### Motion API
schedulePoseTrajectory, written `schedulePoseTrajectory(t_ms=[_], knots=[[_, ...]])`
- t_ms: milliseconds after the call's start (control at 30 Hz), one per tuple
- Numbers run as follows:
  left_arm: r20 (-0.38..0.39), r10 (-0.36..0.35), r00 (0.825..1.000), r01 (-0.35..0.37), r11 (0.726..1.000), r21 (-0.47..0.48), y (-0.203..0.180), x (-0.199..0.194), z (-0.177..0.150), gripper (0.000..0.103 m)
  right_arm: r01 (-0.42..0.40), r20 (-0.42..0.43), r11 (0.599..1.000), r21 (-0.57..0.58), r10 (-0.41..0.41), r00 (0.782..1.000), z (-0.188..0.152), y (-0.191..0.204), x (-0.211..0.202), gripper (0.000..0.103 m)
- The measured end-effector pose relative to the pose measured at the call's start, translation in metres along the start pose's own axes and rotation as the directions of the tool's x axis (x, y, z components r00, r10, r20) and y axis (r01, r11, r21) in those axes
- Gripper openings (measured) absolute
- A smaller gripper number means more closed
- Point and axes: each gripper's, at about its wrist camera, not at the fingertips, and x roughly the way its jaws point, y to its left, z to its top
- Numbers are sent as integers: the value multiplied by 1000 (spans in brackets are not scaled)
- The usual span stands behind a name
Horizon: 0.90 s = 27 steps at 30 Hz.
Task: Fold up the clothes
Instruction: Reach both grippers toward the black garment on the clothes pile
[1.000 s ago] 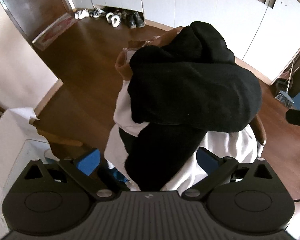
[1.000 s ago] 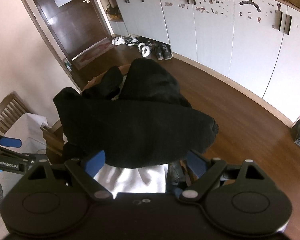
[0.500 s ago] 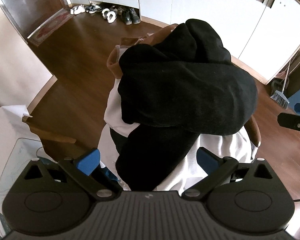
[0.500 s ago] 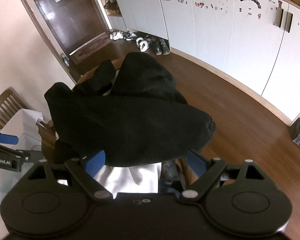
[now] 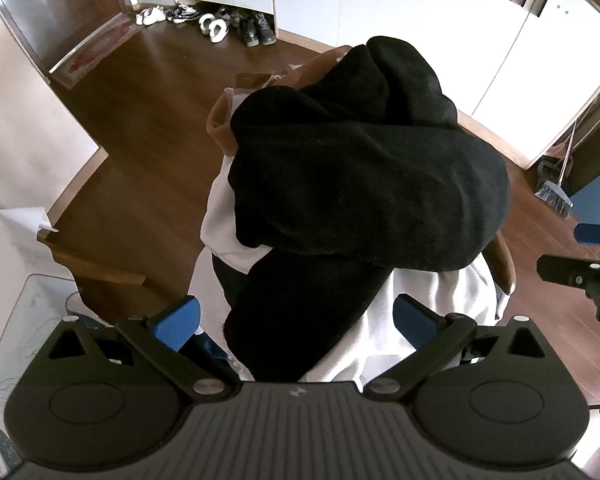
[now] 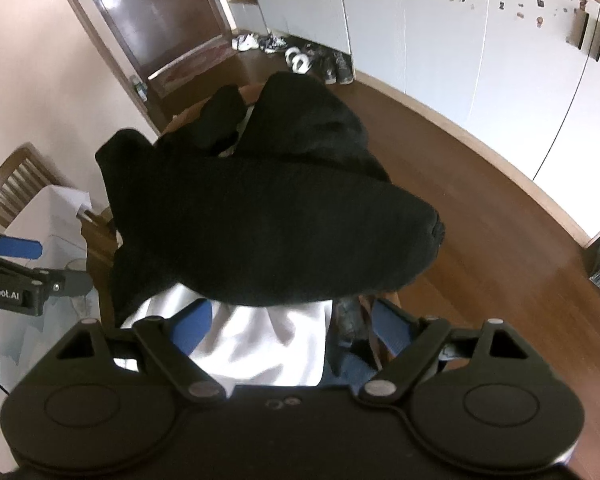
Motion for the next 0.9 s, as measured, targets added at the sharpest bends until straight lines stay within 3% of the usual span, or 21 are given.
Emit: schedulePoseTrajectory(t_ms=[900], knots=[[14,8,1000,-7,1000,-25,10,3,14,103,9,-26,1000,10,-9,1000,-5,-4,13,103]])
